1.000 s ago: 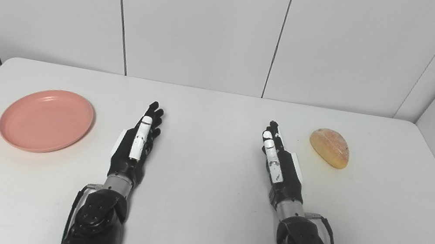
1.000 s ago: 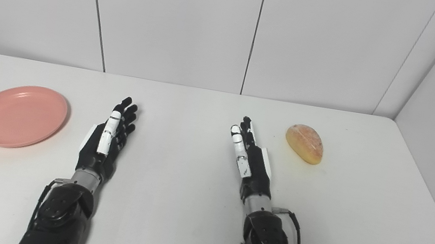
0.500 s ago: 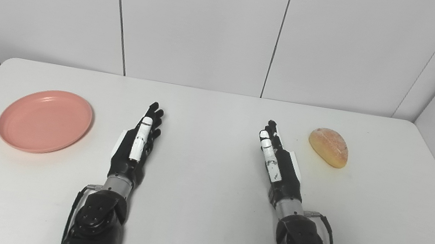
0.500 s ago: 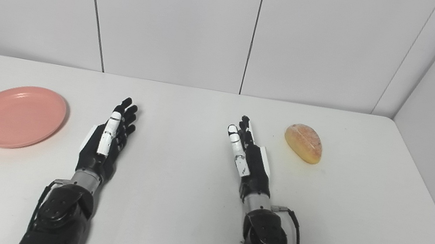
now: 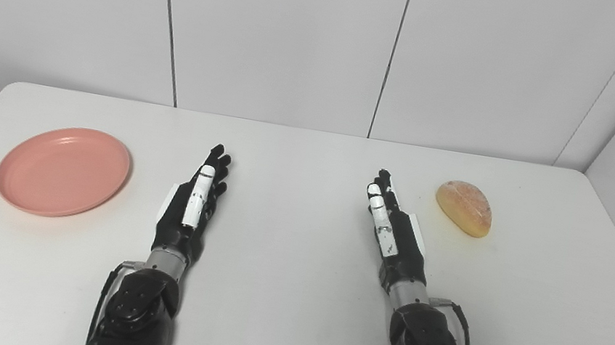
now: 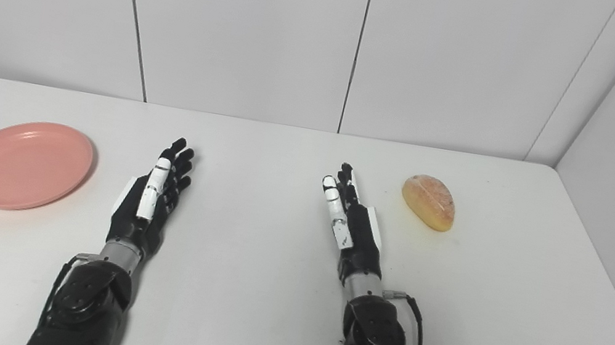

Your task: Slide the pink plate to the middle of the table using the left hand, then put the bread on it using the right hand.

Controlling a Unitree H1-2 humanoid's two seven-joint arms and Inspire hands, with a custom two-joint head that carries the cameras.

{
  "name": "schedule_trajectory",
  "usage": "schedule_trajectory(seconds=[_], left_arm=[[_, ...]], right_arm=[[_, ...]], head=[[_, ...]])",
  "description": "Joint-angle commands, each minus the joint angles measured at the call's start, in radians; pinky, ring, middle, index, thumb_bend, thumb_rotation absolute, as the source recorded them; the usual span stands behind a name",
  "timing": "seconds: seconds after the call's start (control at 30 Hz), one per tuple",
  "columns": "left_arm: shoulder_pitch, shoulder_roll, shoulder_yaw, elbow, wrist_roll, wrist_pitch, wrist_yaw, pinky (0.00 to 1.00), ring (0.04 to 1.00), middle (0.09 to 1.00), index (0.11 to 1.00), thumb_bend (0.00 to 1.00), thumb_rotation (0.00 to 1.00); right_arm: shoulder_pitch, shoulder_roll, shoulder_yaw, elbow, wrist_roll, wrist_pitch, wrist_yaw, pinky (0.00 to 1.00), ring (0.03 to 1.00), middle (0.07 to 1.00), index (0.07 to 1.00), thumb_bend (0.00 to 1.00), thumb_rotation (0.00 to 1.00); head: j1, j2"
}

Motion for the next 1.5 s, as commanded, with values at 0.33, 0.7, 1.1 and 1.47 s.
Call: schedule_trajectory(seconds=[0.33,0.7,1.1,1.47], left_arm=[[-0.02,-0.018,-0.002,-0.009,0.003,-0.032,-0.003,1.0,0.991,0.964,0.941,0.39,1.0],[-0.033,-0.059,-0.027,0.05,0.023,-0.076,0.008,1.0,1.0,0.986,0.971,0.41,1.0],[-0.058,-0.074,-0.002,0.063,0.05,-0.093,0.068,1.0,0.999,0.971,0.951,0.43,1.0],[-0.129,-0.05,0.121,-0.01,-0.047,-0.059,0.105,1.0,0.985,0.962,0.934,0.42,1.0]], right_arm=[[-0.027,-0.009,-0.005,-0.034,0.033,-0.024,0.03,1.0,1.0,1.0,1.0,0.63,0.93],[0.008,-0.071,-0.029,-0.063,0.074,0.024,0.083,1.0,1.0,1.0,1.0,0.61,0.93],[0.016,-0.076,-0.054,-0.036,0.097,0.004,0.082,1.0,1.0,1.0,1.0,0.61,0.88],[0.011,-0.079,-0.055,-0.022,0.09,-0.006,0.078,1.0,1.0,1.0,1.0,0.65,0.88]], head=[[0.118,-0.025],[0.345,-0.097],[0.372,-0.13],[0.382,-0.138]])
